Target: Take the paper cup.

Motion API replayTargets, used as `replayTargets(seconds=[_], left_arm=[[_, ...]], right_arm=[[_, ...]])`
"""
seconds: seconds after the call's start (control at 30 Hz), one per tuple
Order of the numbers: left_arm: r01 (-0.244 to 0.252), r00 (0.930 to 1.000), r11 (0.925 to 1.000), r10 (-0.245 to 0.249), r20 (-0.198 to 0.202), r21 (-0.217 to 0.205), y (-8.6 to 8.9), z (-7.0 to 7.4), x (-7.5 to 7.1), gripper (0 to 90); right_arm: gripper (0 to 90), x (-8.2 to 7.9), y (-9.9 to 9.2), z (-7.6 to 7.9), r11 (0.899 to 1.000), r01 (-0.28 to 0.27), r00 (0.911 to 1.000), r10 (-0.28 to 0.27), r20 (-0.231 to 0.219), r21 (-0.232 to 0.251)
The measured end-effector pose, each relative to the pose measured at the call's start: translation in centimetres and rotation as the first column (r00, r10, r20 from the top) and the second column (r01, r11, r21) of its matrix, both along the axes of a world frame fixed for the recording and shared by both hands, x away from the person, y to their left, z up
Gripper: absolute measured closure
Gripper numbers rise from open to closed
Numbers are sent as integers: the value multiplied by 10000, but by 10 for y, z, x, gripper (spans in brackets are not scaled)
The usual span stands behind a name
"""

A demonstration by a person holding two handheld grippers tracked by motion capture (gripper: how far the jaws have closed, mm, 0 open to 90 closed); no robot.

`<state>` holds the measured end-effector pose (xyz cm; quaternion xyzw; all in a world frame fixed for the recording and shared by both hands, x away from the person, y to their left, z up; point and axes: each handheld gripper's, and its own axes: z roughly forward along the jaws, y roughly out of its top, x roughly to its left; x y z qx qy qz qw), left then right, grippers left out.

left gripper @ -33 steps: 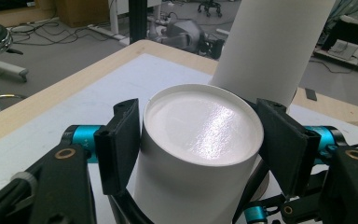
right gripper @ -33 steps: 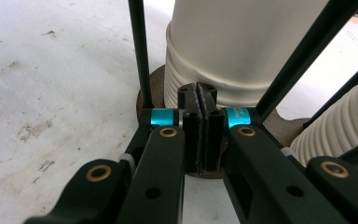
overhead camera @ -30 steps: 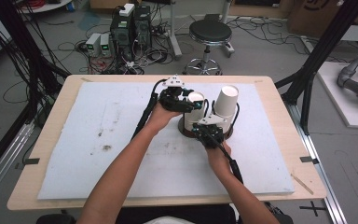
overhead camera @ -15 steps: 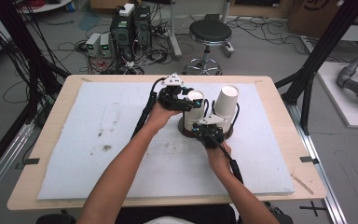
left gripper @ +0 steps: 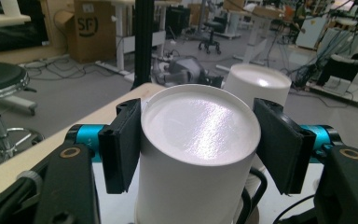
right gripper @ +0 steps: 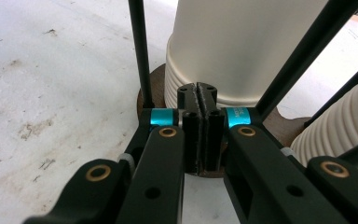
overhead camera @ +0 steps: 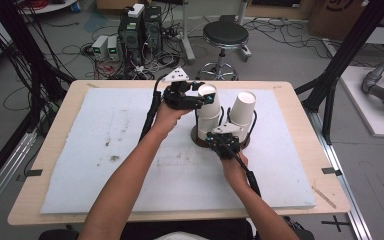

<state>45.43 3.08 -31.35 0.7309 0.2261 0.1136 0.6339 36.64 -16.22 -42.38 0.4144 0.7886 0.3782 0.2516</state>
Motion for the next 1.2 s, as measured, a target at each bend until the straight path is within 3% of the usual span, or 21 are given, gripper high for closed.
replayTargets(seconds=[0.1,0.3,0.5,0.7,0.73,0.8,0.83,1.03,1.2], left_arm=[[-126,9994,9994,136,309,-335,8,14,-4,354],[-356,9983,9961,393,432,-813,24,27,-10,354],[-472,9976,9956,511,468,-807,39,37,-17,353],[-621,9960,9966,654,605,-547,56,49,-32,352],[-683,9956,9971,702,620,-324,62,51,-37,352],[-709,9954,9971,724,629,-265,63,51,-38,353],[-791,9948,9969,788,638,14,69,50,-41,352],[-1074,9934,9942,1072,412,25,87,41,-47,352],[-1109,9936,9938,1107,226,106,98,37,-52,352]], right_arm=[[888,0,0,0,10000,-6,10000,6,-1,-6],[887,0,0,0,10000,-28,10000,28,10,-44],[882,0,0,0,10000,-70,10000,70,35,-57],[881,1,0,0,9999,-133,9999,133,2,-37],[864,1,1,0,9999,-149,9999,149,-4,-3],[833,1,2,0,9999,-164,9999,165,-46,25],[813,1,2,0,9997,-226,9997,226,-59,21],[694,-6,2,7,9968,-793,9968,793,-73,23],[541,-16,-3,15,9855,-1652,9863,1650,92,382]])
